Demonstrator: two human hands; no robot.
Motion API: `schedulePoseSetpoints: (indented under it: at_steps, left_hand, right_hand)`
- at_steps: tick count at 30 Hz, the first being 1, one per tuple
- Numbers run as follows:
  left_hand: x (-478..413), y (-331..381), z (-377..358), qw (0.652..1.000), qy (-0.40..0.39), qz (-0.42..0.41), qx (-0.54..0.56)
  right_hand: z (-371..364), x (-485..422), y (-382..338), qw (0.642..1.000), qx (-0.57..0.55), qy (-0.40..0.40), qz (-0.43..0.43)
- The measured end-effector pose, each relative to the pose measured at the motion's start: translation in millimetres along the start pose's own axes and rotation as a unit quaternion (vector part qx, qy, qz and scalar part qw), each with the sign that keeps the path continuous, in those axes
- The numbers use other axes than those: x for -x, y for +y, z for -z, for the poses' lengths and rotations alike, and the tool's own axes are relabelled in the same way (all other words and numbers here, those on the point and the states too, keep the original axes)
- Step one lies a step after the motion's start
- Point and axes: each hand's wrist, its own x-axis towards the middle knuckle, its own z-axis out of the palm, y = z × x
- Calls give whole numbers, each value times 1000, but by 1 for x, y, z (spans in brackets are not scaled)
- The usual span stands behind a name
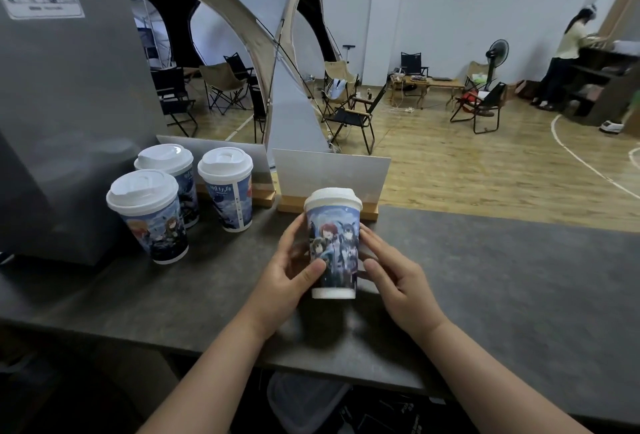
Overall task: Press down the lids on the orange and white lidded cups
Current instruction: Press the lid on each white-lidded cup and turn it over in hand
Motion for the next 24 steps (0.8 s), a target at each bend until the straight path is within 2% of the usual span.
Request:
schedulePoseSetpoints:
  at_steps: [5,10,17,24]
  left_hand:
    - [-2,-2,4,1000,2,-6,11]
    - [-2,-2,3,998,50,-34,-2]
    - [-3,-5,3,998,50,-13,33]
    - [-7,-12,10,998,39,-12,-46]
  right_hand:
    - [-3,1,1,998,-37,-29,-36]
    - [-4,-3,1,999,-5,-18,-44]
    - [-2,-3,-1,999,-3,8,-35]
    - [-2,-6,8,997,18,12,-74]
